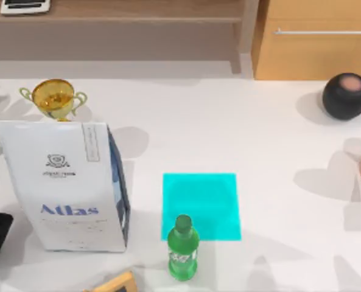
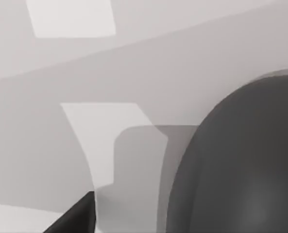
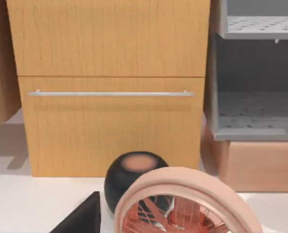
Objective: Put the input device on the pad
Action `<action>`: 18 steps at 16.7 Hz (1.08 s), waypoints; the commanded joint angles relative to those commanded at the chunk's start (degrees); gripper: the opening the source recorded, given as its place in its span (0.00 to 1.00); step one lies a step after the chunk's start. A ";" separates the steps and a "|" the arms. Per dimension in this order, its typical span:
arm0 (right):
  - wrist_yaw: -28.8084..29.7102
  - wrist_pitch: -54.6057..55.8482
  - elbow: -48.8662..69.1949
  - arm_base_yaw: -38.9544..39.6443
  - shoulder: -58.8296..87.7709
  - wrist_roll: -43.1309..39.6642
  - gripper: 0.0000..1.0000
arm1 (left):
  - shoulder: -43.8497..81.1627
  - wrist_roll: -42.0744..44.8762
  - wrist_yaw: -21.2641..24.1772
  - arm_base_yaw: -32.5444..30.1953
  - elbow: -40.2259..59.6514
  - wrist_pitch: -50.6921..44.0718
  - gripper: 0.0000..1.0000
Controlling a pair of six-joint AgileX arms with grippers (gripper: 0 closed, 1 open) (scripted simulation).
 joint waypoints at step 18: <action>0.00 0.00 0.00 0.00 0.00 0.00 1.00 | -13.45 -0.30 0.53 -0.01 17.29 -29.05 0.00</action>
